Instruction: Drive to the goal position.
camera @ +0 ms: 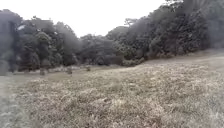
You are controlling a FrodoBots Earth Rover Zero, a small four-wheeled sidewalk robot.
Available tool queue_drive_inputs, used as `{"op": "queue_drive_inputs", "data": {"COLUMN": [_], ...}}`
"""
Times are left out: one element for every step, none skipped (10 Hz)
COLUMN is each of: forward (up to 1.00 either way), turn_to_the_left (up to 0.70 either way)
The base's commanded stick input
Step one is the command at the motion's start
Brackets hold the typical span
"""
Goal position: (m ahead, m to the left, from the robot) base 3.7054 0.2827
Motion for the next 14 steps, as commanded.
{"op": "queue_drive_inputs", "data": {"forward": [0.00,0.00,0.00,0.00,0.00,0.00,0.00,0.00,0.00,0.00,0.00,0.00,0.00,0.00], "turn_to_the_left": [0.39,0.23,0.07,0.00,0.00,0.00,0.45,0.45,0.45,0.45,0.45,0.36,0.22,0.07]}}
